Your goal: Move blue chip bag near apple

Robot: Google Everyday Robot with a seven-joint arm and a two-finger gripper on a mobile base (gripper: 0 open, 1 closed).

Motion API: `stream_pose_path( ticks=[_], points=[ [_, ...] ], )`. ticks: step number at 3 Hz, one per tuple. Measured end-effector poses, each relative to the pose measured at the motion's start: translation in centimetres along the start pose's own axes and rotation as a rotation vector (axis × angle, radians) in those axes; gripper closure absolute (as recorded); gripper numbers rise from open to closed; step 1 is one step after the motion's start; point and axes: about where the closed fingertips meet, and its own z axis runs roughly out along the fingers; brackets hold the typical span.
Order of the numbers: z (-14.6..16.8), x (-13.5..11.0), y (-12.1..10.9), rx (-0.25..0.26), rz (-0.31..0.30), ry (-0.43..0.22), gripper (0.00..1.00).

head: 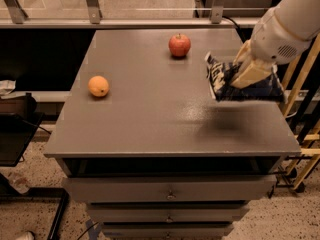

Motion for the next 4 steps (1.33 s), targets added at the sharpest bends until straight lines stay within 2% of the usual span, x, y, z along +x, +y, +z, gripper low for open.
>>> stream_pose_path(
  ticks=[1, 2, 3, 4],
  points=[
    [-1.5, -0.4, -0.9, 0.038, -0.003, -0.009, 1.0],
    [-1.5, -0.4, -0.9, 0.038, -0.003, -0.009, 1.0],
    [-0.5, -0.7, -2.6, 0.068, -0.02, -0.024, 1.0],
    [1.0, -0.4, -7.4, 0.135, -0.023, -0.052, 1.0]
  ],
)
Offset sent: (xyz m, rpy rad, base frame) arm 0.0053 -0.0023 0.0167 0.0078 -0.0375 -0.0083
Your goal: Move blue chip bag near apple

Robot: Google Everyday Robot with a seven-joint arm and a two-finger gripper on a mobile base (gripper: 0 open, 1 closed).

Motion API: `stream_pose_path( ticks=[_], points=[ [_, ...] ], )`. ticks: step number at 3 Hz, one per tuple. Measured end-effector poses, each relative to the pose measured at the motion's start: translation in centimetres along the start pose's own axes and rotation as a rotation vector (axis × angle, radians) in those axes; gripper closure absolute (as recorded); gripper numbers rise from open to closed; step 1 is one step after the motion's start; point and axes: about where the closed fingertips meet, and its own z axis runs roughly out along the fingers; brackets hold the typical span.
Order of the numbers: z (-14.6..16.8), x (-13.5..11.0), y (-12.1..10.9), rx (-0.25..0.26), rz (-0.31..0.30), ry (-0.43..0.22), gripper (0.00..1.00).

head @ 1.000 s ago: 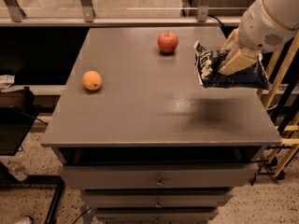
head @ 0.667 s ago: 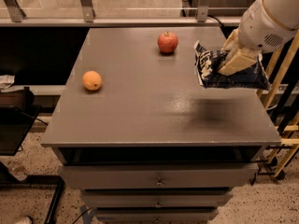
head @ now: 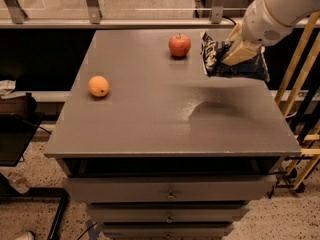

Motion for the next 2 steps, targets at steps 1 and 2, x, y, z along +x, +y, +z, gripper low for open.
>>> stream_pose_path(
  ticks=[1, 2],
  points=[
    [2.5, 0.6, -5.0, 0.079, 0.022, -0.007, 1.0],
    [4.4, 1.9, -8.3, 0.126, 0.062, 0.006, 1.0]
  ],
)
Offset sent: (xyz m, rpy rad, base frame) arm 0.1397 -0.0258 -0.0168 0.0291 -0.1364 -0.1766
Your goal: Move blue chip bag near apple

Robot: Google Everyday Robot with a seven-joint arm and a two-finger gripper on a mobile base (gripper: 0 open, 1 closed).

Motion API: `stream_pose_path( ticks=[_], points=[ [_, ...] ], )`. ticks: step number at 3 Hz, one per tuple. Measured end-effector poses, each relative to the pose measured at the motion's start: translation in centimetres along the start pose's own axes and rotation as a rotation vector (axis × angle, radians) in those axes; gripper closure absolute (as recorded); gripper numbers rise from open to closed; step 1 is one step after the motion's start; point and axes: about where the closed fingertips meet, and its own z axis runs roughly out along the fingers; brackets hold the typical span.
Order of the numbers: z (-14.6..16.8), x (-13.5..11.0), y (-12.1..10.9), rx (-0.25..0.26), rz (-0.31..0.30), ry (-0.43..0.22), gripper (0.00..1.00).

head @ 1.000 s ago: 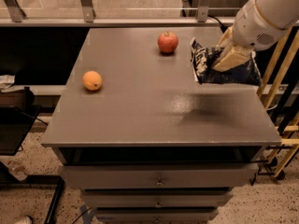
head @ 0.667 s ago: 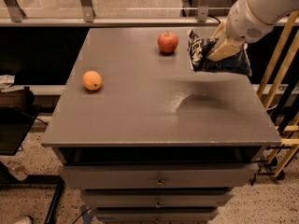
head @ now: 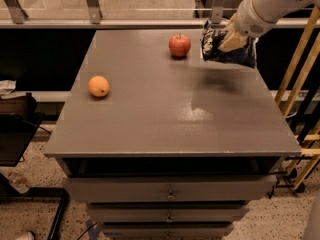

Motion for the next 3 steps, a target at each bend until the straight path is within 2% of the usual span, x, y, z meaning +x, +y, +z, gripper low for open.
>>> stream_pose_path(
  ticks=[1, 3],
  points=[
    [1.7, 0.9, -1.4, 0.014, 0.037, 0.005, 1.0],
    [5.0, 1.1, -2.2, -0.014, 0.073, -0.005, 1.0]
  ],
)
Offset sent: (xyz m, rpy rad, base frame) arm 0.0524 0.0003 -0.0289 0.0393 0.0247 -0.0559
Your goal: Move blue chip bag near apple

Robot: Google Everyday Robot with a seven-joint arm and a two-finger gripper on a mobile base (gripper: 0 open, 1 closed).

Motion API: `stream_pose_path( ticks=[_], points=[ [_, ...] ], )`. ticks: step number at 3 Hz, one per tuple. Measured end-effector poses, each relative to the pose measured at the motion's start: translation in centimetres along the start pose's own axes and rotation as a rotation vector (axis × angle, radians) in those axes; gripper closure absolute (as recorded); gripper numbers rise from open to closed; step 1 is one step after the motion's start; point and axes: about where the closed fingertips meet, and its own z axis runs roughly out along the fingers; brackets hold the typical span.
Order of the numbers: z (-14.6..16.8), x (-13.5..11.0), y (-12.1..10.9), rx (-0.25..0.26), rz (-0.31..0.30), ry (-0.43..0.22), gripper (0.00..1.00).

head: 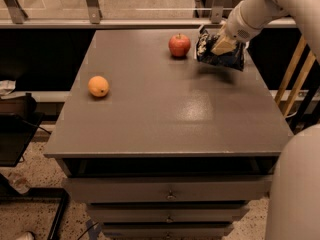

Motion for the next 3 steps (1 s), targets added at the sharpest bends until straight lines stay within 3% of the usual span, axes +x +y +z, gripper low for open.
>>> stream_pose_path(
  ticks=[1, 3],
  points=[
    [0.51, -0.02, 0.07, -0.007, 0.002, -0.001, 0.84],
    [1.25, -0.1, 0.33, -0.018, 0.0, -0.001, 0.38]
  ],
)
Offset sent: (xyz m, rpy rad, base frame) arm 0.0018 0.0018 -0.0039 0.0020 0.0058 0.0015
